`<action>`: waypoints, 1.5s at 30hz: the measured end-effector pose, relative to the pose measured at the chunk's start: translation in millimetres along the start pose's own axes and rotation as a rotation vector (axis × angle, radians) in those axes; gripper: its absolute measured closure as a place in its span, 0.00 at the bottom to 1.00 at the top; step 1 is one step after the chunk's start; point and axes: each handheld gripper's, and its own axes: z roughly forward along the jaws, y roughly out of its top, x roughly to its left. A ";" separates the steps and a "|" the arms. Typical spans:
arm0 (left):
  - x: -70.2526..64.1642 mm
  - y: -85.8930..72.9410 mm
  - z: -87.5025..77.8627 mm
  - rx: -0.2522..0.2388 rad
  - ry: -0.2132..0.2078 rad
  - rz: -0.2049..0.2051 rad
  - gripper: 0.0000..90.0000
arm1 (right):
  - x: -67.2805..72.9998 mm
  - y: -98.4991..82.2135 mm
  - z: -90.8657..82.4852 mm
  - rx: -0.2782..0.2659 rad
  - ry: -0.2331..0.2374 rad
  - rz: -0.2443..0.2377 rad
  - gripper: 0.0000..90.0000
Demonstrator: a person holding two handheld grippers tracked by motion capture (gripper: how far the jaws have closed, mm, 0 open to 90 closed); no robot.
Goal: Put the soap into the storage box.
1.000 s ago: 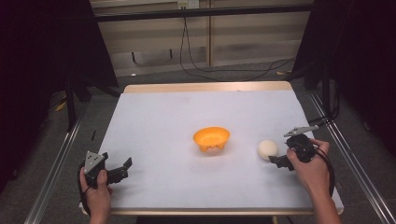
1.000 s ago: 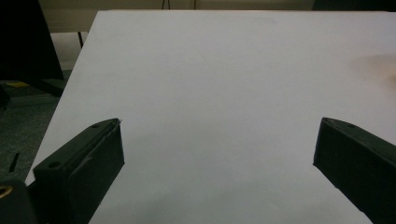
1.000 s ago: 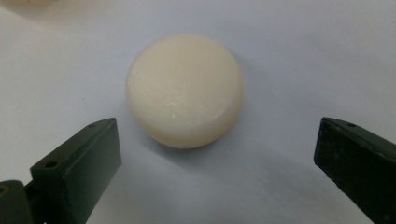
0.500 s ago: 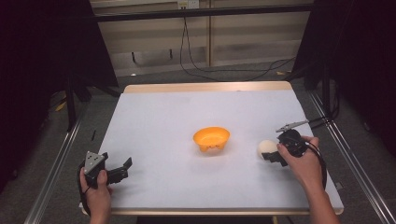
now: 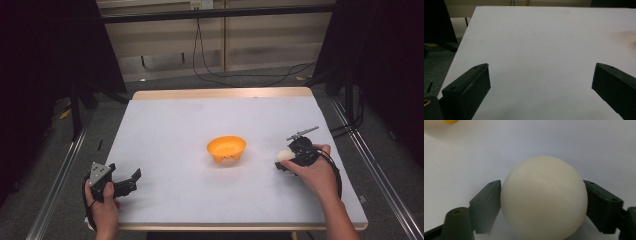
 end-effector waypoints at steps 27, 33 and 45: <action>0.5 0.3 0.7 0.006 -0.005 -0.002 0.02 | 2.2 15.5 -22.1 -0.041 0.040 -0.011 0.27; 0.0 0.3 0.8 0.007 -0.001 -0.001 0.02 | 4.7 21.5 -25.3 -0.045 0.048 -0.021 0.27; -0.1 0.3 1.0 0.008 -0.007 -0.004 0.02 | 12.5 33.4 -25.9 -0.050 0.065 -0.040 0.27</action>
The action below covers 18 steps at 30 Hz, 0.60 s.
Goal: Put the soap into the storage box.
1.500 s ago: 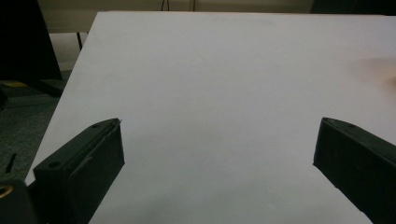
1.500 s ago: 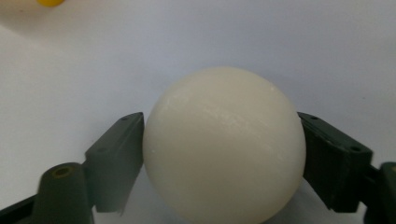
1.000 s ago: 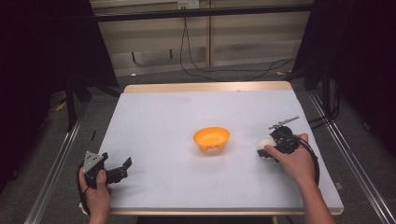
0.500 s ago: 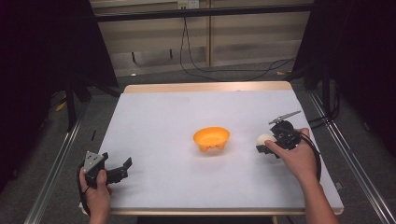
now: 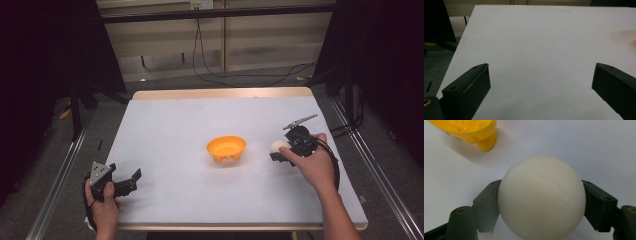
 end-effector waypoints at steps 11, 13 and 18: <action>0.1 0.0 0.1 0.001 0.000 0.000 0.02 | 10.2 16.1 0.1 -0.011 0.019 -0.026 0.27; 0.3 0.1 0.0 0.002 0.000 0.003 0.02 | 10.9 17.3 -0.1 -0.009 0.020 -0.030 0.27; 0.5 0.2 0.1 0.003 -0.001 0.005 0.02 | 15.3 24.6 -1.6 -0.013 0.025 -0.036 0.27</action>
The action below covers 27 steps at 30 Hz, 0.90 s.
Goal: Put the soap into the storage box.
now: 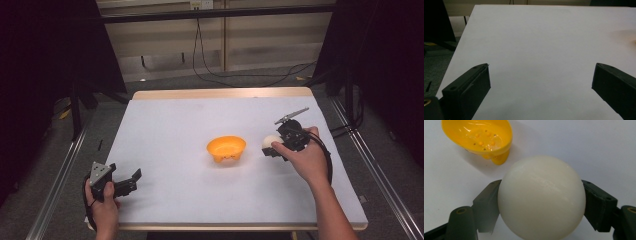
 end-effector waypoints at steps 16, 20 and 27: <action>0.0 0.1 0.3 0.003 0.001 -0.004 0.02 | 14.1 21.2 5.6 -0.010 0.018 -0.037 0.27; 0.0 0.1 0.3 0.003 -0.001 -0.003 0.02 | 18.3 27.3 7.7 -0.012 0.025 -0.050 0.27; 0.1 0.1 0.5 0.003 -0.002 -0.006 0.02 | 27.4 37.7 13.7 -0.010 0.038 -0.066 0.27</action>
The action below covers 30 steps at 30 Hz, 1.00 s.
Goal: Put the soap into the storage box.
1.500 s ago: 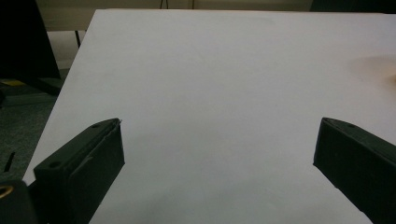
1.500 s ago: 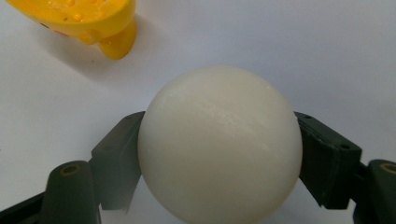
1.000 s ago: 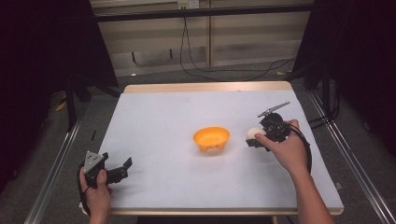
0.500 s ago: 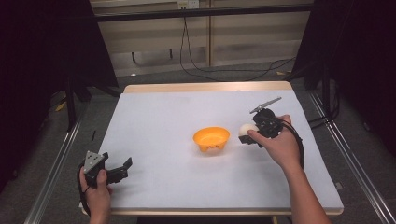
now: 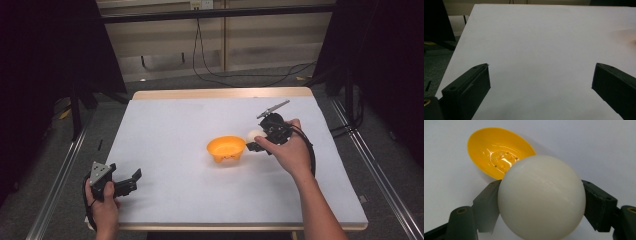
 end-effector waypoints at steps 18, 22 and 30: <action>0.1 0.1 0.0 0.001 0.002 -0.002 0.02 | 20.3 21.1 21.7 0.003 0.047 -0.021 0.27; 0.4 0.1 0.1 0.002 -0.001 -0.004 0.02 | 25.0 25.8 27.5 0.003 0.056 -0.024 0.27; 0.4 0.1 0.3 0.002 -0.001 -0.003 0.02 | 35.0 30.6 42.3 0.020 0.062 -0.033 0.27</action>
